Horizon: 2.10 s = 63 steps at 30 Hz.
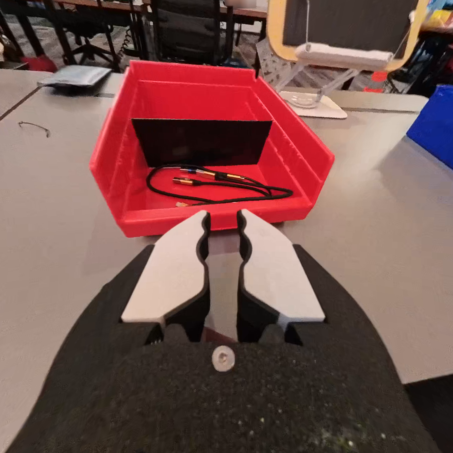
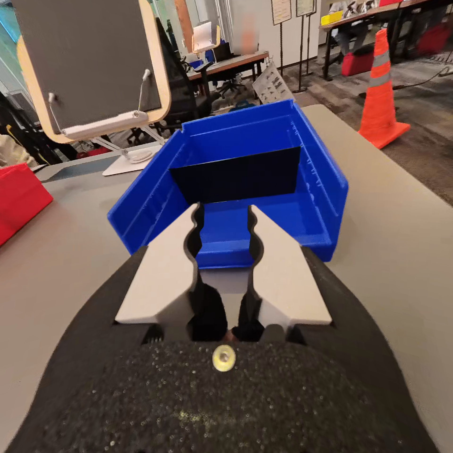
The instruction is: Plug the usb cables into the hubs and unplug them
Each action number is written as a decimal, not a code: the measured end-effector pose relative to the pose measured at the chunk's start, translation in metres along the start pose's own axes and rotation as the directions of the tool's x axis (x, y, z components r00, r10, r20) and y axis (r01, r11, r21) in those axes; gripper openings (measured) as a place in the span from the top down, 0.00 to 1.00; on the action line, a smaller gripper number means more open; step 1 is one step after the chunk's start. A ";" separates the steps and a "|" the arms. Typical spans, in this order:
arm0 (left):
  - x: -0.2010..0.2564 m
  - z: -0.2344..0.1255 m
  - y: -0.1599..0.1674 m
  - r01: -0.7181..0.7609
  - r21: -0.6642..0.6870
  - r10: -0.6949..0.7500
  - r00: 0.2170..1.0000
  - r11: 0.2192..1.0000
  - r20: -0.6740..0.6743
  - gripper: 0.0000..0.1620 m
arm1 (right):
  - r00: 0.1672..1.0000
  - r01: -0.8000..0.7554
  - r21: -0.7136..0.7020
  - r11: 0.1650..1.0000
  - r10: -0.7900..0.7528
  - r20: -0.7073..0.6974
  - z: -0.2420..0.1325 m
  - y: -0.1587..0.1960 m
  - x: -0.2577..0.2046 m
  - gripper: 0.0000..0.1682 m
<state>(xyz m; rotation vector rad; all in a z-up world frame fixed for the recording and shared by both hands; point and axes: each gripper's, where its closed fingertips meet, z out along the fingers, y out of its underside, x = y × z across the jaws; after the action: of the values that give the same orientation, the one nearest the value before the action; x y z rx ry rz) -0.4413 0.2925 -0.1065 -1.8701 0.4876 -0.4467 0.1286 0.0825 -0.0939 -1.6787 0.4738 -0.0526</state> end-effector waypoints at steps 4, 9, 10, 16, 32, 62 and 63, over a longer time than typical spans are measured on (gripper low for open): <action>0.001 0.010 0.005 -0.086 -0.034 0.087 0.996 0.996 0.029 0.89 | 0.996 -0.077 -0.043 0.996 0.079 0.036 0.005 0.013 -0.010 0.82; -0.002 0.016 0.006 -0.069 -0.049 0.069 0.997 0.996 0.017 0.89 | 1.000 0.024 -0.047 0.999 -0.024 -0.005 0.005 0.015 -0.009 0.84; -0.004 0.017 0.006 -0.080 -0.053 0.081 0.996 0.995 0.026 0.89 | 0.999 0.032 -0.050 0.998 -0.033 -0.007 0.005 0.015 -0.008 0.84; -0.003 0.019 0.012 -0.123 -0.084 0.126 0.991 0.989 0.035 0.89 | 0.999 -0.039 -0.077 0.996 0.042 0.027 0.008 0.021 -0.012 0.84; 0.016 0.024 0.006 -0.238 -0.075 0.233 0.970 0.968 -0.067 0.89 | 0.998 -0.026 -0.113 0.993 0.033 0.059 0.006 0.028 -0.023 0.85; 0.068 0.068 -0.003 -0.661 -0.351 0.251 0.638 0.663 -0.728 0.98 | 0.988 0.110 -0.135 0.985 -0.094 0.120 -0.005 0.038 -0.051 0.85; 0.066 0.068 -0.014 -0.648 -0.321 0.285 0.652 0.691 -0.702 0.98 | 0.988 0.116 -0.127 0.985 -0.101 0.121 -0.005 0.036 -0.053 0.85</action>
<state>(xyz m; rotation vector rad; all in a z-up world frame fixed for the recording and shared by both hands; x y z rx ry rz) -0.3489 0.3152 -0.1105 -1.9828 1.6988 -0.5674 0.0688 0.0923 -0.1155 -1.8279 0.3050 -0.0047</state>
